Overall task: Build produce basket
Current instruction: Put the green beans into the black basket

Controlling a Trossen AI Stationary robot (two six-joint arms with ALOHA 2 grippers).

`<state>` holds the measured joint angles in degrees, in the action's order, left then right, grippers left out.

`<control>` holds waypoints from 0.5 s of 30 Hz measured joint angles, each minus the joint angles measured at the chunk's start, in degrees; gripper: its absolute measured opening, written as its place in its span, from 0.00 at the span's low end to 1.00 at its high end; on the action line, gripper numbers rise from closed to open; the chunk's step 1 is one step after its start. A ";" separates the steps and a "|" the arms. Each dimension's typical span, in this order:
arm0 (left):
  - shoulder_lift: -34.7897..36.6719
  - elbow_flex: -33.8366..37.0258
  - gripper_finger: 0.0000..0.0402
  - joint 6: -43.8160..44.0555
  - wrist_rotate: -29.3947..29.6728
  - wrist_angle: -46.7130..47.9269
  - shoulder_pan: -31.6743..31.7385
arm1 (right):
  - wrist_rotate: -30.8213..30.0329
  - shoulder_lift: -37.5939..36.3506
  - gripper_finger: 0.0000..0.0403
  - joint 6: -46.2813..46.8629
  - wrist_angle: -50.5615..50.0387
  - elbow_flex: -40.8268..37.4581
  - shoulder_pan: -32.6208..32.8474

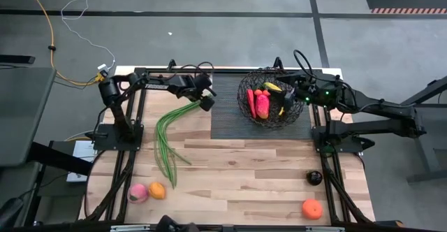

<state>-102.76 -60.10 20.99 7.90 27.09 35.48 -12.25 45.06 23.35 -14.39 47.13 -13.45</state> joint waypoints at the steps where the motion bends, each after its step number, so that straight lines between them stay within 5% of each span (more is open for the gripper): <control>1: 0.00 0.00 0.74 -0.59 -0.61 0.02 0.30 | 0.00 0.00 0.96 0.00 0.00 0.00 0.00; 8: -1.65 -0.01 0.75 -2.29 -5.24 -0.34 1.03 | -1.22 0.00 0.96 0.17 0.00 0.00 -0.02; 15: -4.67 -0.28 0.75 -2.72 -3.35 -0.13 0.28 | -1.22 0.00 0.96 0.19 -0.04 0.00 -0.02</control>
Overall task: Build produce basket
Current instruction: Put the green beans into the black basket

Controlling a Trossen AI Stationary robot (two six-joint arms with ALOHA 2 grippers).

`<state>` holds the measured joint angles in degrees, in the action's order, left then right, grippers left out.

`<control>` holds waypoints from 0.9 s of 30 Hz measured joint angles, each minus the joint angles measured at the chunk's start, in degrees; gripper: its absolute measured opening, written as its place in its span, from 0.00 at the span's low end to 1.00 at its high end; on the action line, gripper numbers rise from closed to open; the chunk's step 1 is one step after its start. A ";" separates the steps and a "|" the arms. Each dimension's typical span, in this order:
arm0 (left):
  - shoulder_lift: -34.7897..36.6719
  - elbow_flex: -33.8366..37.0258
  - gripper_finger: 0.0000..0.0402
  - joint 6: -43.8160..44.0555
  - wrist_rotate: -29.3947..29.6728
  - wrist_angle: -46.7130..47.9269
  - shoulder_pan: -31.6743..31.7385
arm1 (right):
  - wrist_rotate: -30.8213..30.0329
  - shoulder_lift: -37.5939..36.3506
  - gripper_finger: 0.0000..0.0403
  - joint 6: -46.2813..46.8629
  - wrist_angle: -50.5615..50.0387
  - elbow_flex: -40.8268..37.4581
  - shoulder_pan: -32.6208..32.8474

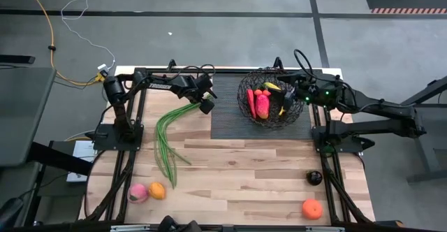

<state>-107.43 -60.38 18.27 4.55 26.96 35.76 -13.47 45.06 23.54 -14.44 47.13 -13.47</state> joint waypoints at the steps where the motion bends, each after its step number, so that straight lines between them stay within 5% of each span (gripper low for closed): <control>1: -0.04 0.00 0.75 0.00 0.07 0.00 -0.16 | 0.00 0.00 0.96 0.00 0.02 0.00 0.00; 8: -0.22 0.07 0.64 -0.29 0.82 0.03 -0.13 | 0.02 0.00 0.96 0.00 0.02 0.00 0.01; 19: -0.35 0.11 0.07 -0.88 1.08 -0.38 -0.15 | 0.04 0.00 0.96 -0.01 0.00 0.00 0.00; 27: -0.35 0.17 0.10 -0.99 0.97 -0.38 -0.11 | 0.07 0.00 0.96 0.01 0.00 0.00 0.02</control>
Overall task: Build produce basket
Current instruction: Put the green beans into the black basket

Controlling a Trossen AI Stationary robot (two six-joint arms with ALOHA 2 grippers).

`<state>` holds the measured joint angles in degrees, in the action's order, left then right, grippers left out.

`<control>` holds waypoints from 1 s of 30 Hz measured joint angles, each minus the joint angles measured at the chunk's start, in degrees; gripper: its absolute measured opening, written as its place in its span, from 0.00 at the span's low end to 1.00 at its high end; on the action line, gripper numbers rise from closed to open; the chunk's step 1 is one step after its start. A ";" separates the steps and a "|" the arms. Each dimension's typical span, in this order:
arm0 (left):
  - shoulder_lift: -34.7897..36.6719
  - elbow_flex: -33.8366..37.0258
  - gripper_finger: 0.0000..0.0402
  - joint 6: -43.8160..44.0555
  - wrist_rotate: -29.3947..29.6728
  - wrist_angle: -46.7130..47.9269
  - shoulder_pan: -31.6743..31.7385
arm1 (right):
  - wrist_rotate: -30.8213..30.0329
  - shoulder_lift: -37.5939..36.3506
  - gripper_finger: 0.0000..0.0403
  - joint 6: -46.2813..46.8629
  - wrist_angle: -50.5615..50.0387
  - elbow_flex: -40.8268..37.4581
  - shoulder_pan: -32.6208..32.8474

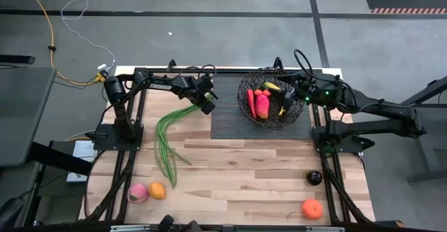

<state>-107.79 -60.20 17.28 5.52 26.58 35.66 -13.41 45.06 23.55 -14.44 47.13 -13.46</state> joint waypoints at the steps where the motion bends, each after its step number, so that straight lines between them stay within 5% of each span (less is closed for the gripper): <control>1: 0.00 0.00 0.11 0.00 -0.02 -0.02 0.00 | 0.00 0.00 0.96 -0.01 0.00 0.00 -0.01; 10: 3.86 0.61 0.07 0.00 0.54 -0.98 0.96 | 0.02 0.00 0.96 0.00 -0.02 0.00 0.00; 21: 22.03 0.33 0.09 -1.85 0.85 -4.73 5.71 | 0.04 0.00 0.96 0.00 0.07 0.00 -0.02; 30: 37.38 0.23 0.09 -3.03 -1.41 -16.41 4.52 | 3.66 0.88 0.96 1.29 4.03 0.00 0.00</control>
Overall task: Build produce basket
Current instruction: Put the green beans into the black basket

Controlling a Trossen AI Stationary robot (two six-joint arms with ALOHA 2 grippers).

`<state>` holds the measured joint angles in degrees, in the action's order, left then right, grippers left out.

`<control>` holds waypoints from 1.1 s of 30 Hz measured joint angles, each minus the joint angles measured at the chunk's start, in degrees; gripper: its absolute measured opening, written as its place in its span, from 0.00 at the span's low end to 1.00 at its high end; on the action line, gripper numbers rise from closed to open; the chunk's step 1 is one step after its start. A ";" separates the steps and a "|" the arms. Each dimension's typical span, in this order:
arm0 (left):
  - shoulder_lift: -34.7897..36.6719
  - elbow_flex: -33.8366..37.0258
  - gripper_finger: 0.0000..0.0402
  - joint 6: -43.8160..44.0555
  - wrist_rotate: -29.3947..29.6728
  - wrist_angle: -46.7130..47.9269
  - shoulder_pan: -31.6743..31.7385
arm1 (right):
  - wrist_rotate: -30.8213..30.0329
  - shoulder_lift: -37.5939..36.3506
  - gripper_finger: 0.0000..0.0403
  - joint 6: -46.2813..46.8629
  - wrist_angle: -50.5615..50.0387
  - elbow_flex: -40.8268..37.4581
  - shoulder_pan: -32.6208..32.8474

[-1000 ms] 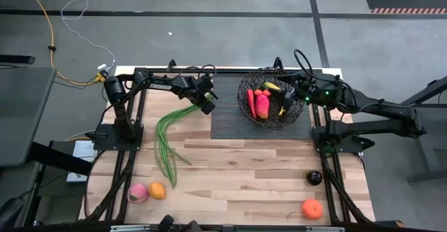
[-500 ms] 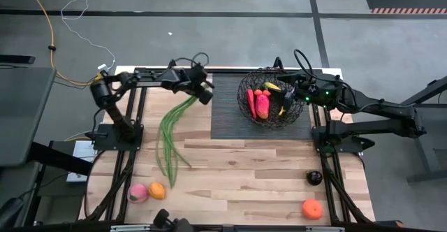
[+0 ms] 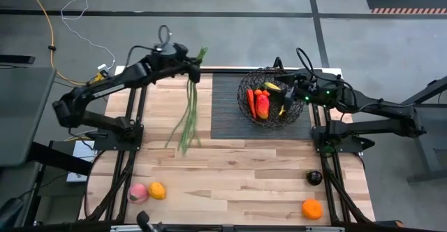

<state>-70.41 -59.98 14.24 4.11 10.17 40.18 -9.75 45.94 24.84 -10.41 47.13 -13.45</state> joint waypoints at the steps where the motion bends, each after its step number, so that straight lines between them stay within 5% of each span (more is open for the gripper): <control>1: 1.21 -0.03 0.09 -0.38 0.12 -0.70 -0.58 | 0.48 0.42 0.96 -0.12 0.89 0.00 0.00; 11: 8.35 -0.59 0.09 1.68 0.76 -5.89 -7.34 | 7.50 9.23 0.96 -1.37 10.32 0.00 0.02; 22: 6.48 -14.82 0.09 -1.24 -0.82 -6.15 -14.11 | 14.27 17.69 0.96 1.92 23.37 0.00 0.30; 33: 5.90 -18.37 0.09 -0.48 -6.88 -7.40 -14.53 | 8.92 27.77 0.96 -6.17 32.56 1.41 5.73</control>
<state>-64.51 -78.35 13.76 -2.76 2.76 25.65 -0.83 73.71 18.67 22.15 48.54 -7.72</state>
